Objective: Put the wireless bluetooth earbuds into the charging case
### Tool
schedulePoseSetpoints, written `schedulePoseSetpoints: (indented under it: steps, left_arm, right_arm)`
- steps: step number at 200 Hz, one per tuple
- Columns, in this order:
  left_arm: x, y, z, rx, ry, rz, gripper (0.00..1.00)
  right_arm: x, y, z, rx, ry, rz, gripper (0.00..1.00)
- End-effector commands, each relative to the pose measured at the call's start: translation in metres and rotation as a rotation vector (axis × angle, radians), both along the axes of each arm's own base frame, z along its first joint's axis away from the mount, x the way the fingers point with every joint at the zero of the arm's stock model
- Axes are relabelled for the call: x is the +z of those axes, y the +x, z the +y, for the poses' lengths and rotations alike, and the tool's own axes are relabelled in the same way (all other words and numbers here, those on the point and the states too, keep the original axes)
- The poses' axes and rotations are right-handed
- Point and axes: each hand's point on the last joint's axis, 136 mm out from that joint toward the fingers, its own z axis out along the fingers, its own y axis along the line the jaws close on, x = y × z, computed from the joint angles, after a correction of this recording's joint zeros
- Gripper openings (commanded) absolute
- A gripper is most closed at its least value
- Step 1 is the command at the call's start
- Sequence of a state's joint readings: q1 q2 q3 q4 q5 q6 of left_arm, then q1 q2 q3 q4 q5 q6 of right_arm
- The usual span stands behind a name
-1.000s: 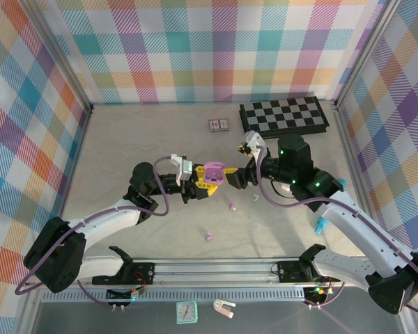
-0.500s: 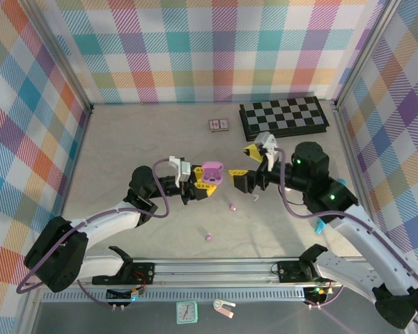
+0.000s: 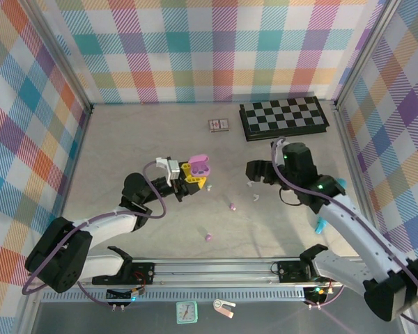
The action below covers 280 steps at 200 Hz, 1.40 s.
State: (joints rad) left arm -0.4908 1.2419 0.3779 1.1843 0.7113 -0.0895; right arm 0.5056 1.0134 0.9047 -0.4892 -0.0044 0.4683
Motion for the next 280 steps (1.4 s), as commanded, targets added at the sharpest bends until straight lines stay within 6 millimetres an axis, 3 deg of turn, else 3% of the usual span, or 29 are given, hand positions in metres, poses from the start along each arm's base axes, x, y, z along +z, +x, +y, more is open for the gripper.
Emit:
schedulePoseSetpoints:
  steps: [1,58,100,135,168,197,280]
  left_arm:
    - [0.010,0.015,0.019,0.123,-0.039,-0.059,0.30]
    - [-0.003,0.052,0.056,0.296,-0.004,-0.046,0.30]
    - [-0.006,0.073,0.077,0.391,-0.008,-0.040,0.30]
    - [-0.003,0.081,0.079,0.400,-0.018,-0.039,0.30]
    - [-0.008,0.091,0.092,0.473,-0.022,-0.003,0.29]
    - [-0.006,0.092,0.096,0.482,-0.012,0.007,0.29]
    - [-0.003,0.090,0.095,0.478,0.002,-0.003,0.30]
  right_arm:
    - [-0.034,-0.004,-0.007,-0.089,-0.045,0.136,0.83]
    - [-0.092,-0.012,0.013,-0.051,-0.322,0.200,0.79]
    - [-0.116,-0.023,0.037,0.008,-0.525,0.180,0.73]
    - [-0.137,-0.032,0.066,0.088,-0.678,0.184,0.71]
    - [-0.148,-0.035,0.086,0.141,-0.816,0.153,0.55]
    - [-0.159,-0.036,0.086,0.149,-0.888,0.166,0.49]
    - [-0.181,-0.035,0.086,0.170,-0.967,0.198,0.42]
